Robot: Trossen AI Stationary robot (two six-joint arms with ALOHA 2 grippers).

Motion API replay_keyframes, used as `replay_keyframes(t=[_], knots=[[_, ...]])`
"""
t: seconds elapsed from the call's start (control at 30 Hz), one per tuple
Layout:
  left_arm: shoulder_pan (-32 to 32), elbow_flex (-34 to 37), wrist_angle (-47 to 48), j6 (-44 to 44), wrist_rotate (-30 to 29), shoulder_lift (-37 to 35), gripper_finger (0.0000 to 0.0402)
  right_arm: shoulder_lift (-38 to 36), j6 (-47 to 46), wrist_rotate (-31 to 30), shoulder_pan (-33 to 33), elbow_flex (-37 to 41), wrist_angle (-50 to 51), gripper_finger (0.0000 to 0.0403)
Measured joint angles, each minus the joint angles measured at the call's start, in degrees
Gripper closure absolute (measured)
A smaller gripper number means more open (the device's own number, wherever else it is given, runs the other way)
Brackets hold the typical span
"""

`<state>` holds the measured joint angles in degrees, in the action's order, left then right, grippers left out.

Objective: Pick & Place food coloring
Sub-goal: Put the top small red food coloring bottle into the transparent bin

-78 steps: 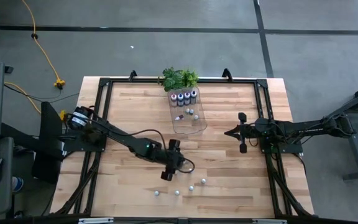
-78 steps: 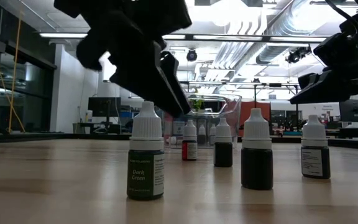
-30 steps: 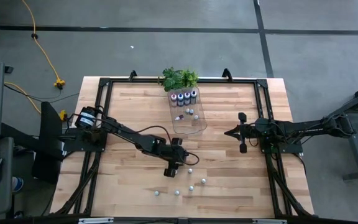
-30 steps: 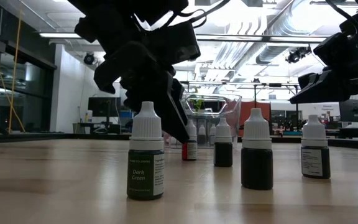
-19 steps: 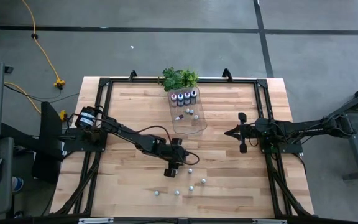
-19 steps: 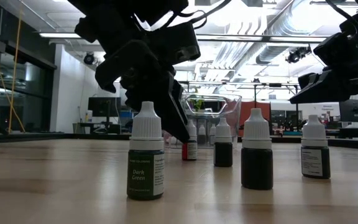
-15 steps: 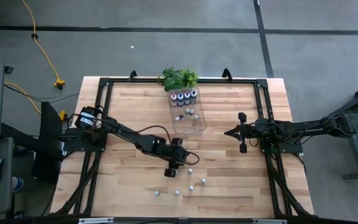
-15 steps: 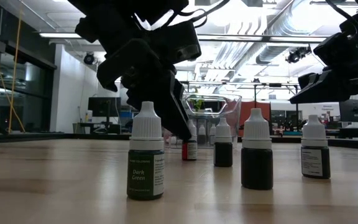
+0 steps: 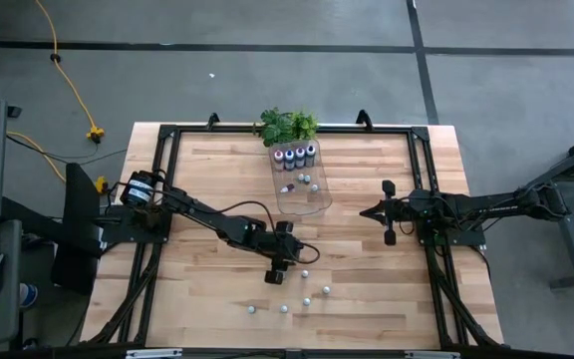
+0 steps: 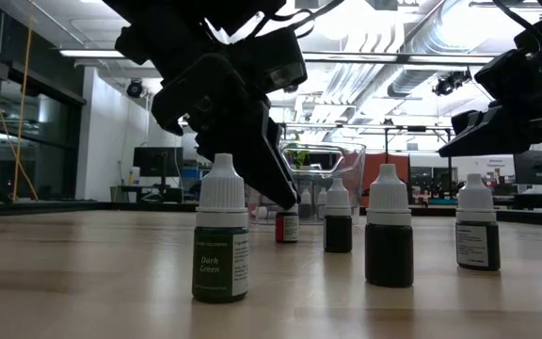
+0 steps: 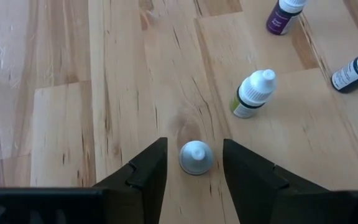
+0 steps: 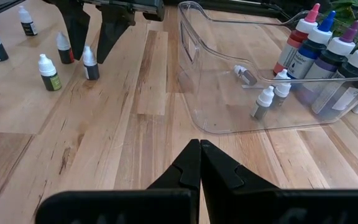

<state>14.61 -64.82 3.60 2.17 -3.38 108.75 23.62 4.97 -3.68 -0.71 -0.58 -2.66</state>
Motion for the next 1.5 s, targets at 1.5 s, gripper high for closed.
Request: replay_keyframes(t=[1.5], knots=[[-1.5,-3.1,-0.3,5.5,1.6,0.0,0.036,0.0,0.0,0.0,0.0,0.0,0.0,0.0402]])
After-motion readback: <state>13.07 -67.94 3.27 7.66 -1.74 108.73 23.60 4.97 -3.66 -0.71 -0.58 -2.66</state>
